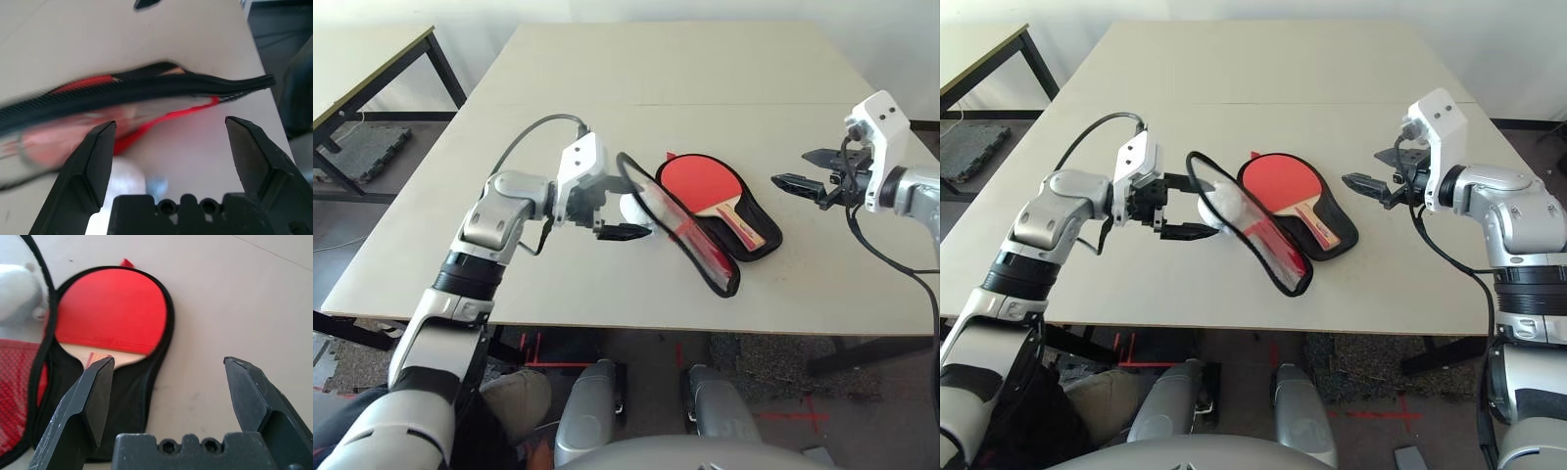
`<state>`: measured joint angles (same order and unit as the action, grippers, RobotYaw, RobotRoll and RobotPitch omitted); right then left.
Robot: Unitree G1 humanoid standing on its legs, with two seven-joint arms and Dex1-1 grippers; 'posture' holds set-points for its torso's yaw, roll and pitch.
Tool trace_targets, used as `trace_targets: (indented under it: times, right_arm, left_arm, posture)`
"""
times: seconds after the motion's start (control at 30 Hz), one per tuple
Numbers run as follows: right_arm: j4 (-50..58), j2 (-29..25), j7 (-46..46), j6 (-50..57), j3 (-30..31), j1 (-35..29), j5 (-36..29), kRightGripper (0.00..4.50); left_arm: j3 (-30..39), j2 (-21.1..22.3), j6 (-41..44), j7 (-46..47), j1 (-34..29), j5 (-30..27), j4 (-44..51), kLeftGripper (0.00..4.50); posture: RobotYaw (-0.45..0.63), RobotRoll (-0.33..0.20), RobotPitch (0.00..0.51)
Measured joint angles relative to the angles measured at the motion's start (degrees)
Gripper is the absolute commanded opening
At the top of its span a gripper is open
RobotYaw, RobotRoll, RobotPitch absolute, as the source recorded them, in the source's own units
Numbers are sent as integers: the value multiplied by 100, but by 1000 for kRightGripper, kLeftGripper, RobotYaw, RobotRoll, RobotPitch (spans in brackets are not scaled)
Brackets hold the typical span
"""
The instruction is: Store the ping-pong paddle in its case and zip it.
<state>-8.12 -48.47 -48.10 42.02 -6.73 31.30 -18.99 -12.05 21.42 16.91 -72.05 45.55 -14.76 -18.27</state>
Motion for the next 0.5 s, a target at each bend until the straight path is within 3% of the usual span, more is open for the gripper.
trace_targets:
  times: [0.1, 0.27, 0.5]
  right_arm:
    - [70, -37, 58, 80, -149, -159, -43, 4448]
    - [216, -115, 149, 305, -486, -560, -157, 4448]
    - [559, -15, 273, 734, -787, -1085, -466, 4448]
  left_arm:
    - [24, -785, -738, 612, 727, 234, -1210, 4500]
    - [84, -1563, -1887, 1341, 1557, 619, -2893, 4500]
    - [74, -2067, -2687, 1560, 1962, 1005, -4105, 4500]
  posture:
    - [-17, 0, 80]
    - [-38, 0, 86]
    - [-55, 0, 97]
